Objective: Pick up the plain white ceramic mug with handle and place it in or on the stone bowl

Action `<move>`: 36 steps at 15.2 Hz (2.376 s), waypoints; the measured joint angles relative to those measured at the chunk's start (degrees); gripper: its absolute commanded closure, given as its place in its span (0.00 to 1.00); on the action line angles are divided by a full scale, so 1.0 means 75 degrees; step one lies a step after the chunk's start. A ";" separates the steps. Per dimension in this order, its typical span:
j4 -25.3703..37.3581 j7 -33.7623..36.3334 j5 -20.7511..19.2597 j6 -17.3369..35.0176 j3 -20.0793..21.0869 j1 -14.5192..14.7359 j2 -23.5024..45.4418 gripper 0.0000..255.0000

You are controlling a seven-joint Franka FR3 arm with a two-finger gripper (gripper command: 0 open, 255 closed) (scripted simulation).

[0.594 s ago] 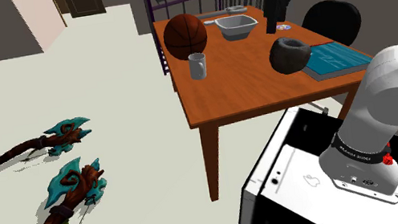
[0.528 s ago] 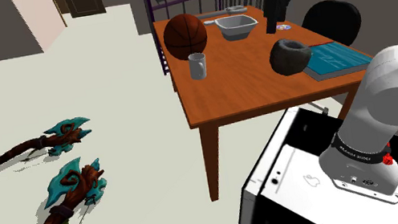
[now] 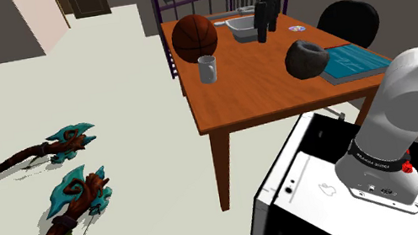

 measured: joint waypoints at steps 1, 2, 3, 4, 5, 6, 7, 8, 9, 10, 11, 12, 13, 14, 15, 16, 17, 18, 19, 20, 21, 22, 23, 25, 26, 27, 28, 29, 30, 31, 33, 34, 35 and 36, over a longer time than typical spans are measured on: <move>0.0190 -0.0100 -0.0023 0.0138 -0.0071 -0.0012 0.0326 0.00; 0.0332 -0.0164 -0.0025 0.0345 -0.0114 -0.0008 0.0680 0.00; 0.0376 -0.0264 -0.0043 0.0551 -0.0182 -0.0023 0.0933 0.00; 0.0542 -0.0354 -0.0046 0.0635 -0.0237 -0.0029 0.1185 0.00; 0.0707 -0.0507 -0.0071 0.0738 -0.0340 -0.0063 0.1448 0.00; 0.0801 -0.0611 -0.0073 0.0905 -0.0404 -0.0076 0.1712 0.00; 0.1024 -0.0727 -0.0064 0.0999 -0.0472 -0.0088 0.2029 0.00; 0.1187 -0.0856 -0.0059 0.1117 -0.0548 -0.0110 0.2311 0.00; 0.1358 -0.0941 -0.0037 0.1203 -0.0589 -0.0113 0.2571 0.00; 0.1540 -0.1068 -0.0018 0.1333 -0.0657 -0.0134 0.2884 0.00; 0.1703 -0.1163 0.0011 0.1417 -0.0699 -0.0144 0.3141 0.00; 0.1872 -0.1282 0.0048 0.1560 -0.0754 -0.0163 0.3455 0.00; 0.2117 -0.1344 0.0100 0.1633 -0.0770 -0.0157 0.3783 0.00; 0.2338 -0.1400 0.0146 0.1685 -0.0778 -0.0153 0.4060 0.00; 0.2530 -0.1519 0.0191 0.1770 -0.0820 -0.0182 0.4344 0.00; 0.2819 -0.1631 0.0250 0.1814 -0.0852 -0.0209 0.4683 0.00; 0.3100 -0.1758 0.0306 0.1846 -0.0889 -0.0250 0.5005 0.00; 0.3299 -0.1838 0.0355 0.1909 -0.0901 -0.0273 0.5277 0.00; 0.3547 -0.1938 0.0409 0.1928 -0.0917 -0.0307 0.5553 0.00; 0.3872 -0.2020 0.0463 0.1892 -0.0926 -0.0339 0.5850 0.00; 0.4200 -0.2108 0.0527 0.1899 -0.0929 -0.0377 0.6188 0.00; 0.4530 -0.2167 0.0586 0.1877 -0.0919 -0.0403 0.6510 0.00; 0.4847 -0.2245 0.0640 0.1866 -0.0915 -0.0444 0.6824 0.00; 0.5636 -0.2378 0.0748 0.1721 -0.0894 -0.0534 0.7488 0.00; 0.6129 -0.2440 0.0800 0.1600 -0.0880 -0.0589 0.7871 0.00; 0.6491 -0.2526 0.0845 0.1557 -0.0872 -0.0657 0.8194 0.00; 0.6671 -0.2586 0.0869 0.1524 -0.0871 -0.0706 0.8352 0.00; 0.6758 -0.2614 0.0885 0.1559 -0.0867 -0.0730 0.8475 0.00; 0.6759 -0.2616 0.0893 0.1614 -0.0861 -0.0731 0.8532 0.00; 0.6715 -0.2626 0.0900 0.1696 -0.0857 -0.0733 0.8571 0.00; 0.6632 -0.2641 0.0911 0.1840 -0.0852 -0.0739 0.8634 0.00; 0.6597 -0.2649 0.0919 0.1915 -0.0849 -0.0743 0.8673 0.00; 0.6474 -0.2658 0.0926 0.2059 -0.0846 -0.0743 0.8696 0.00; 0.6439 -0.2656 0.0929 0.2110 -0.0843 -0.0739 0.8716 0.00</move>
